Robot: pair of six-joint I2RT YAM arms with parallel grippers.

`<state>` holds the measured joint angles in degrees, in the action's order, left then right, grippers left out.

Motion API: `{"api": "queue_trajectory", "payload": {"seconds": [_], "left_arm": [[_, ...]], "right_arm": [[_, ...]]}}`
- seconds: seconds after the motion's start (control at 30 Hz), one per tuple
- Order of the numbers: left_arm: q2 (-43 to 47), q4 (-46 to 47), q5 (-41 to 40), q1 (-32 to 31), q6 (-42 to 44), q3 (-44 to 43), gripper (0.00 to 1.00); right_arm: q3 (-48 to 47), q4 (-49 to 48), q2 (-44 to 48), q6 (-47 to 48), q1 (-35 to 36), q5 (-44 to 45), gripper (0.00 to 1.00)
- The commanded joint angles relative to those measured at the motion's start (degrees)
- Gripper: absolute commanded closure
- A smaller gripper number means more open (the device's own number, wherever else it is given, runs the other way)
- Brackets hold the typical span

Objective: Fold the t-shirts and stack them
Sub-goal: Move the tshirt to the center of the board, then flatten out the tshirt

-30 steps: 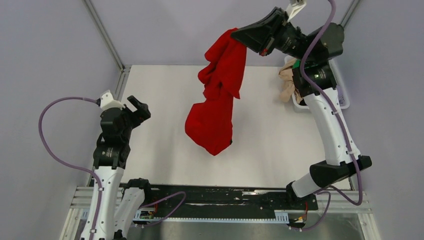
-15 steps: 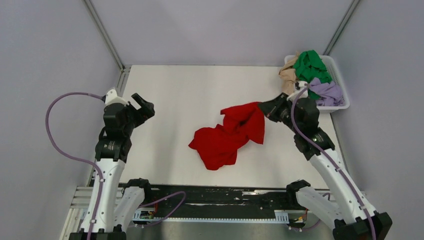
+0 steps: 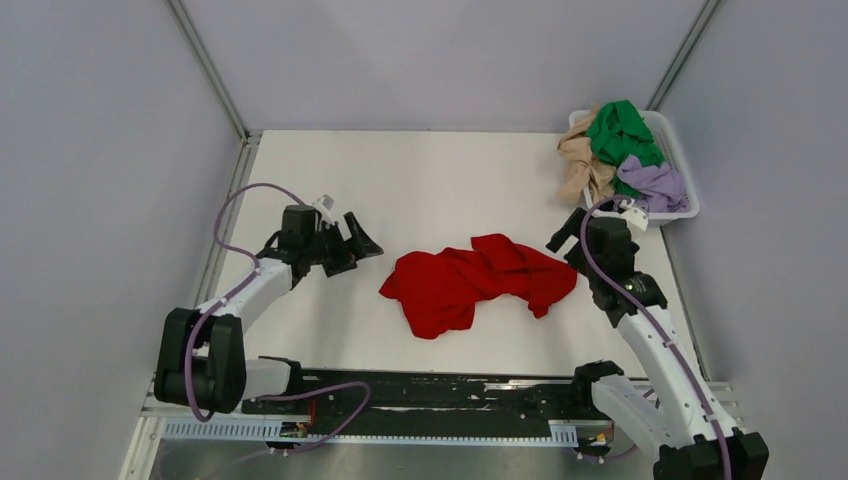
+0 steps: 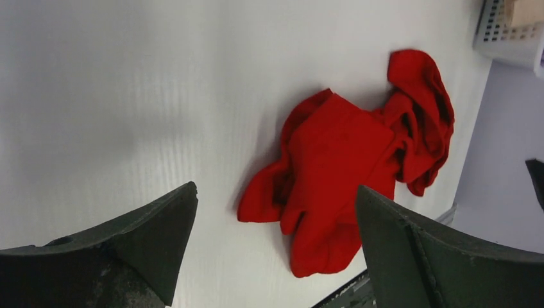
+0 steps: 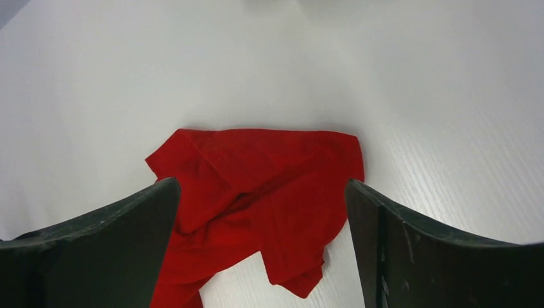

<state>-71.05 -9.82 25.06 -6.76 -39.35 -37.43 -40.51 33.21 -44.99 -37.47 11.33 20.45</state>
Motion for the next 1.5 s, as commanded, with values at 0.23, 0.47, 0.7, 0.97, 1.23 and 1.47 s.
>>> {"api": "queue_trajectory", "payload": {"seconds": [0.23,0.47,0.7,0.97,1.23,1.47], "left_arm": [[-14.07,11.31,3.72,-12.02,-1.39,-4.08,0.01],[-22.55,11.54,2.73,-16.25,-1.28,-7.46,0.12],[-27.80,12.99,3.24,-17.20,-1.74,-9.37,0.57],[-24.07,8.85,-1.35,-17.18,0.52,-9.05,1.00],[-19.65,6.23,-3.75,-17.17,1.75,-8.50,1.00],[-7.93,-2.63,-12.59,-17.08,6.23,-12.34,1.00]], "right_arm": [[-9.08,-11.94,-22.79,12.88,8.91,-21.11,0.00],[-13.06,-12.29,-35.75,12.33,15.76,-17.12,0.09],[-16.44,-12.06,-44.17,11.48,19.75,-9.43,0.16],[-18.11,-11.59,-48.59,9.50,19.87,-8.85,0.37],[-19.97,-10.12,-49.96,4.99,19.78,2.63,0.87],[-20.88,-9.16,-35.61,2.95,18.42,13.70,1.00]]}}
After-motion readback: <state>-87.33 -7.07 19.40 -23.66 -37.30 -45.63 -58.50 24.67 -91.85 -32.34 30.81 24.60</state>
